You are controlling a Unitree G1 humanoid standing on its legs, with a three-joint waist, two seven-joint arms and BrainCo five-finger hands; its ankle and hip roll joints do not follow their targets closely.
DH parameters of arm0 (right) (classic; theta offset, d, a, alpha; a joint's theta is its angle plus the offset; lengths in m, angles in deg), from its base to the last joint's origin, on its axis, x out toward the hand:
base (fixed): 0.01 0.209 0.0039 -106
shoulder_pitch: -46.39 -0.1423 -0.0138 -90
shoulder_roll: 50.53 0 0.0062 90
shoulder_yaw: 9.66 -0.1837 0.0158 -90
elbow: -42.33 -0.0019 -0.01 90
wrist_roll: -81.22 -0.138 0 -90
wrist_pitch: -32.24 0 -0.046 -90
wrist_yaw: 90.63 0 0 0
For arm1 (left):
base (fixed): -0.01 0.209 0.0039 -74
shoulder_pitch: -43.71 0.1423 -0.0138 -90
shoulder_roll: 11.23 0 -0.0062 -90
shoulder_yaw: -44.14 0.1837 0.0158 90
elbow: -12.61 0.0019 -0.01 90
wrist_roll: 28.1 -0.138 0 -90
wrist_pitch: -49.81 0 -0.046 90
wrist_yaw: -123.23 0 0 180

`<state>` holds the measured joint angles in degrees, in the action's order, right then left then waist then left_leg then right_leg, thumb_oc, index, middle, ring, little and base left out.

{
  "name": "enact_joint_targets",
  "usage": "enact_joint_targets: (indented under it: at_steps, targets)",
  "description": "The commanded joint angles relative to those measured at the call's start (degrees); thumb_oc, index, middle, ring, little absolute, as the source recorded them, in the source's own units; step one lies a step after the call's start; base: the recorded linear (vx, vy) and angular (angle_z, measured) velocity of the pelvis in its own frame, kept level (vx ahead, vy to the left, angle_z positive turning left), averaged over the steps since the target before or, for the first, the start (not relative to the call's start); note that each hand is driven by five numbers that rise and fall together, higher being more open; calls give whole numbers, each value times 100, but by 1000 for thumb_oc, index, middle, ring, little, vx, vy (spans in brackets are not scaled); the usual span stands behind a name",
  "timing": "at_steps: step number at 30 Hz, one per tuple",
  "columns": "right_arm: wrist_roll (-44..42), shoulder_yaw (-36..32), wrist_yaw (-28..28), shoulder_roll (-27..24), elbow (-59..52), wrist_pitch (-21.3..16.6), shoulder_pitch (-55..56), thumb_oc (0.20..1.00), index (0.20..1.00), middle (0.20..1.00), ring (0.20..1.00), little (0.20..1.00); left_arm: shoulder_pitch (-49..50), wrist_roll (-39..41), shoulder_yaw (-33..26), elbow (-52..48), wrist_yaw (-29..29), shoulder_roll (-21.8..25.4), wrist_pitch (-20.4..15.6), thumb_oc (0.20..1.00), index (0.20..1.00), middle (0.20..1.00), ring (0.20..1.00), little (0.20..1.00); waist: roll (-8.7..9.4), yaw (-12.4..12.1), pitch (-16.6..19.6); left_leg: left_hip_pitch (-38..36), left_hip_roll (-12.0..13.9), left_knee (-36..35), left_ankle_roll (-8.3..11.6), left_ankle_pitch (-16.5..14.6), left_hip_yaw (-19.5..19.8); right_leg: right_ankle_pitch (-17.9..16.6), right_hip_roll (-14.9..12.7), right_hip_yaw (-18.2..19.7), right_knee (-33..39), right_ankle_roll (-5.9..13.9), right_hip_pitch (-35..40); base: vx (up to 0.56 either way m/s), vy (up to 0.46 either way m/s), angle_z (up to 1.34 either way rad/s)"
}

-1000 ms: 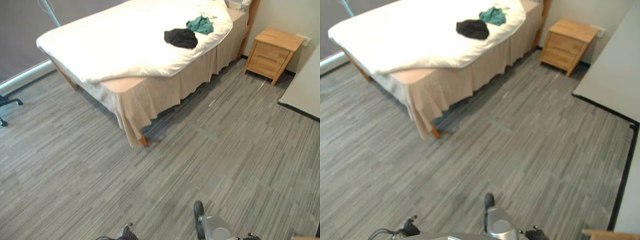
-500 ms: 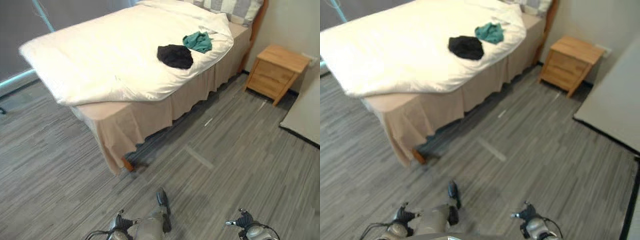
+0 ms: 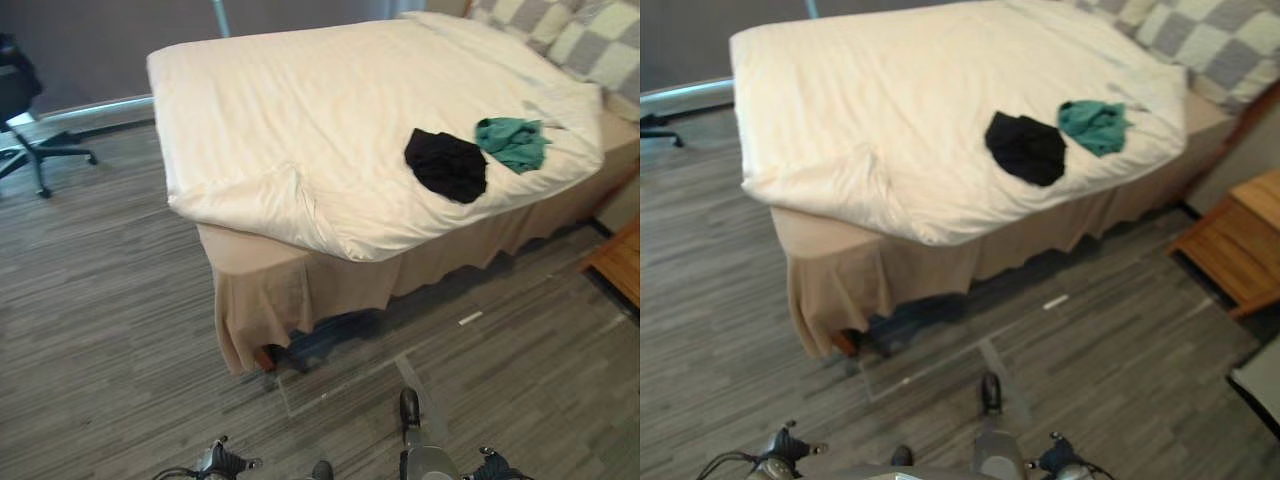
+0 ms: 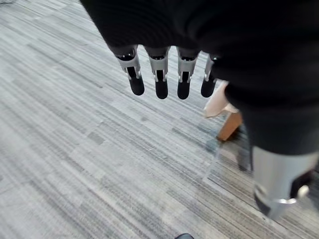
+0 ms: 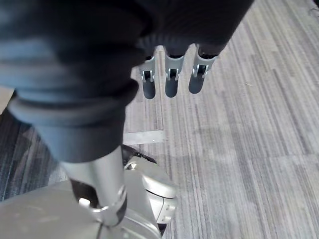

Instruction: Tidy up the quilt and then pick up the clothes from the bed and put them into the laundry hamper.

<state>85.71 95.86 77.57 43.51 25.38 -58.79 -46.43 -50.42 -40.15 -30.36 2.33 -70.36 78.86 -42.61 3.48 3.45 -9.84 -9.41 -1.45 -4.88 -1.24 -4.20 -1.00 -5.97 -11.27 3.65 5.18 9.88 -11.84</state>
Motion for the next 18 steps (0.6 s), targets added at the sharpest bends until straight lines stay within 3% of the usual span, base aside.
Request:
enact_joint_targets:
  at_steps: [1,2,3,4,5,6,7,9,11,12,16,18]
  targets:
    - [44,-25,20,-31,-111,-47,-192,1000,1000,1000,1000,1000,-224,-82,-15,-139,-100,43,-106,1000,1000,1000,1000,1000,7,169,-164,-320,781,26,635,-177,-423,101,20,-215,-413,312,410,291,-271,120]
    - [63,-18,34,-48,-86,-44,-200,1000,1000,1000,1000,1000,-194,-28,-52,-140,-108,52,-116,1000,1000,1000,1000,1000,-17,174,-127,-334,864,87,684,-176,-373,94,56,-258,-432,292,455,449,-465,64]
    - [147,61,67,-150,-126,-79,-217,1000,1000,1000,1000,1000,-95,177,-170,-187,-135,66,-187,1000,1000,1000,1000,1000,-142,161,-83,-165,1146,651,854,-44,-251,209,185,-459,-344,138,694,362,-425,64]
    - [136,66,54,-205,-140,-87,-257,1000,1000,1000,1000,1000,-128,240,-166,-234,-136,51,-201,1000,1000,1000,1000,1000,-179,161,-144,123,1188,1127,950,180,-208,280,231,-566,-277,47,862,281,-506,75]
    - [71,33,-2,-335,-158,-80,-324,1000,1000,1000,1000,1000,-262,305,-62,-402,-178,55,-217,1000,1000,1000,1000,1000,-111,122,-373,804,1232,2223,1039,763,-242,413,188,-801,-223,-136,1144,38,-305,89]
    - [4,-14,-24,-384,-157,-81,-354,1000,1000,1000,1000,1000,-338,343,-18,-507,-189,76,-219,1000,1000,1000,1000,1000,-63,126,-438,1041,1248,2454,996,795,-364,472,187,-873,-191,-192,1247,50,-291,95]
    - [-35,-47,-40,-419,-147,-80,-374,1000,1000,1000,1000,1000,-395,365,10,-592,-206,86,-231,1000,1000,1000,1000,1000,-31,112,-476,1212,1216,2462,955,728,-535,511,185,-914,-163,-213,1310,114,-156,77]
    - [-38,-62,-41,-482,-87,-47,-362,1000,1000,1000,1000,1000,-426,383,44,-760,-161,95,-271,1000,1000,1000,1000,1000,-71,74,-419,1326,1016,1820,804,451,-858,587,228,-903,-129,-212,1410,204,-41,7]
    - [-31,-144,-53,-583,-78,-62,-304,1000,1000,1000,1000,1000,-444,579,5,-931,-127,69,-359,1000,1000,1000,1000,1000,-162,101,-394,1209,1072,1267,827,509,-1271,713,229,-968,-160,-168,1490,191,48,-48]
    - [7,-142,-58,-594,-78,-58,-239,1000,1000,1000,1000,1000,-390,939,-202,-994,-98,42,-364,1000,1000,1000,1000,1000,-272,100,-315,1030,1094,864,822,616,-1325,803,320,-1037,-258,-174,1456,110,40,-34]
    - [89,-177,-59,-575,-50,-35,-116,1000,1000,1000,1000,1000,-409,1271,-420,-964,-122,4,-362,1000,1000,1000,1000,1000,-303,155,-239,865,1128,591,881,719,-1347,851,292,-1206,-310,-164,1536,96,17,-16]
    - [247,-103,-53,-481,61,6,-10,1000,1000,1000,1000,1000,-283,1893,-950,-911,-232,22,-400,1000,1000,1000,1000,1000,-349,116,-116,571,1139,233,894,779,-1393,855,329,-1279,-281,-142,1634,149,-13,-8]
